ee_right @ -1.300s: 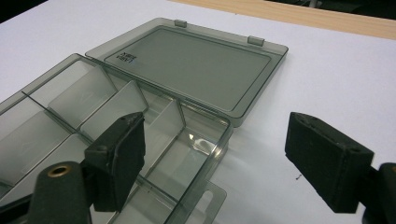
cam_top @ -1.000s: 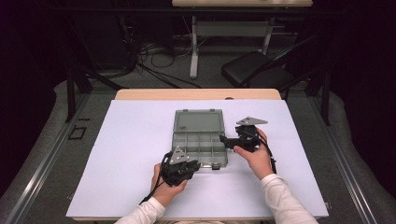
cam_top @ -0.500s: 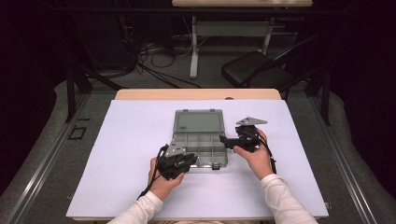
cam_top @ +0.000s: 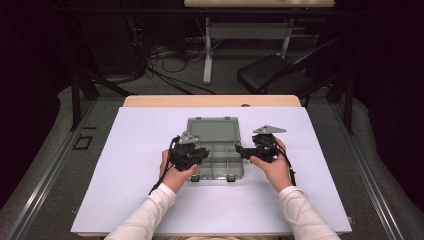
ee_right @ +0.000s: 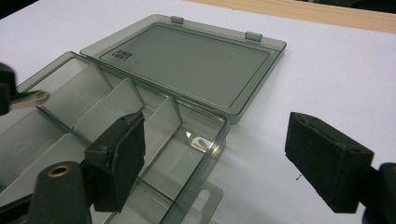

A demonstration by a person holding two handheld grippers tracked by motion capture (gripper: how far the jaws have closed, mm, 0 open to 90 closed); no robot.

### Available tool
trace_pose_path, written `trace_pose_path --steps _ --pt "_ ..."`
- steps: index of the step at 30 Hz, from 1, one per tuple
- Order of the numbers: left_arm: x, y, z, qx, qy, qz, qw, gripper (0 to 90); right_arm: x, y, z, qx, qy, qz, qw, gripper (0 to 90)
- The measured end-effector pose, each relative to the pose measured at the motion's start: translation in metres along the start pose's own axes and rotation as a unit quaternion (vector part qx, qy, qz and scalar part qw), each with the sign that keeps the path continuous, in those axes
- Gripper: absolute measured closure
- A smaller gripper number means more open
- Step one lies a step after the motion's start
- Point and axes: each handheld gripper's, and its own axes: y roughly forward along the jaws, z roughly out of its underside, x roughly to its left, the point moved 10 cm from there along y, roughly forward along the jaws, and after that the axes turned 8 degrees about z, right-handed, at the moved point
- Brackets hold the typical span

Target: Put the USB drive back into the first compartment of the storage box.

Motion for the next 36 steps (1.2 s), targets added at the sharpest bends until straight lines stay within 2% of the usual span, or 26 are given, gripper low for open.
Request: trace_pose_path --steps 2,7,13,16,23,26,29,36 --pt "0.005 0.004 -0.001 0.003 0.003 -0.006 1.0 78.9 -0.001 0.0 0.0 0.0 0.002 0.001 1.0 20.0" --pt "0.015 0.007 0.0 -0.001 -0.009 -0.012 0.9999 78.9 -0.002 -0.001 0.001 0.002 0.001 0.002 1.0 20.0" --pt "0.024 0.001 -0.002 -0.011 -0.017 -0.029 0.9994 79.0 -0.001 -0.002 0.001 0.002 -0.001 0.002 1.0 20.0" --pt "0.036 -0.004 0.004 -0.006 -0.033 -0.041 0.9986 78.9 -0.001 -0.003 0.0 -0.001 -0.001 0.003 1.0 20.0" --pt "0.053 -0.005 0.016 0.007 -0.045 -0.062 0.997 78.9 0.0 -0.002 0.0 0.0 -0.003 0.0 1.0 20.0" --pt "0.057 -0.007 0.017 0.005 -0.051 -0.065 0.9965 78.9 0.0 -0.002 0.0 0.0 -0.004 0.0 1.0 20.0" --pt "0.057 -0.008 0.019 0.011 -0.048 -0.063 0.9968 78.9 0.001 -0.001 0.001 0.001 -0.005 0.0 1.0 20.0" --pt "0.056 -0.007 0.018 0.006 -0.047 -0.06 0.997 78.8 0.001 -0.001 0.001 0.001 -0.007 0.0 1.0 20.0"
